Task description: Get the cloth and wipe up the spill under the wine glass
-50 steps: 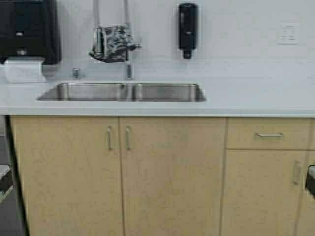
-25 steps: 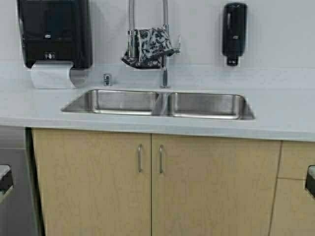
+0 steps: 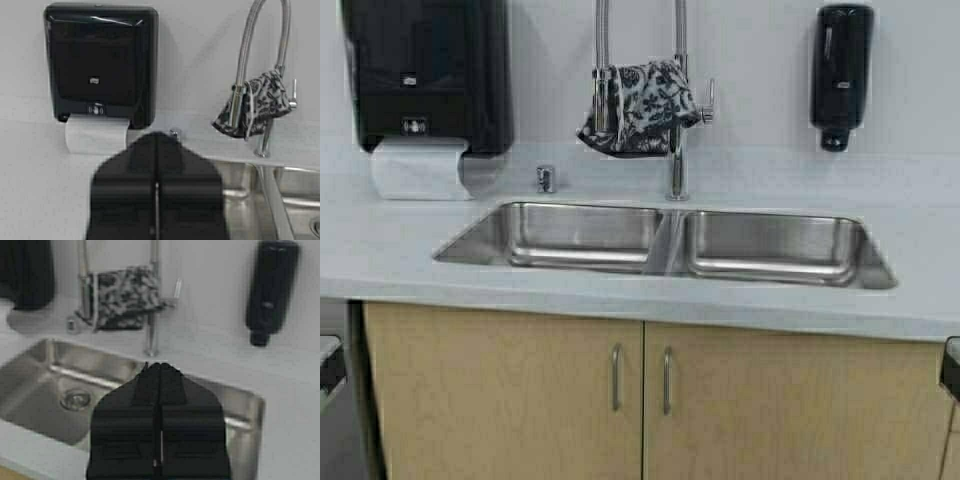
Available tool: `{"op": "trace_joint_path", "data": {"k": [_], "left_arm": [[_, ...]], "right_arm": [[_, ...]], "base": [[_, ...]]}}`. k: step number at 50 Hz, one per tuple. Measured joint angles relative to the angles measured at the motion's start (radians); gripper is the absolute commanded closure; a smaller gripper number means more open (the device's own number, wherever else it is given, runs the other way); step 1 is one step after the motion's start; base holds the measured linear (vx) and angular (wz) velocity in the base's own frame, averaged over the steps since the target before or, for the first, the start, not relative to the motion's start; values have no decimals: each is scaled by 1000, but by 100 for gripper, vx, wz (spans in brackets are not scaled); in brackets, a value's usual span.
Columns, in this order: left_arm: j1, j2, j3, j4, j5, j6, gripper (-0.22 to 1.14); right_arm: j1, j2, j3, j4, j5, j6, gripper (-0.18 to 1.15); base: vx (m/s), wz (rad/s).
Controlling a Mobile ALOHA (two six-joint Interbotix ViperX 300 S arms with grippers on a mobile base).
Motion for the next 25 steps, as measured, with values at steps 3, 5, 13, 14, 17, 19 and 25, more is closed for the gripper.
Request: {"op": "trace_joint_path", "data": {"k": [3,5,13,14,17,19,25], "left_arm": [[0,-32,8,0,12,0,89],[0,-48,11,0,18,0,89],[-2,-77,20,0,25,0,89],[-2,-77,20,0,26,0,89],[-2,-77,21,0,25,-2,89],[0,-78,21,0,25,0,89],[-2,-84,21,0,26,3,89]], "right_arm": [[43,14,-31,-3,12,0,92],[72,28,-52,-3,14,2,92],[169,101,-100,-3,15,3,92],[179,117,-104,-3,17,3,92],[209,163,-118,-3,11,2,92],[218,195,-126,-5,2,0,92],[232,296,-132,-6,-67,-3,92]], "base": [[35,-1],[34,0],[32,-2],[29,-4],[27,-4],[25,-2],[23,1]]}}
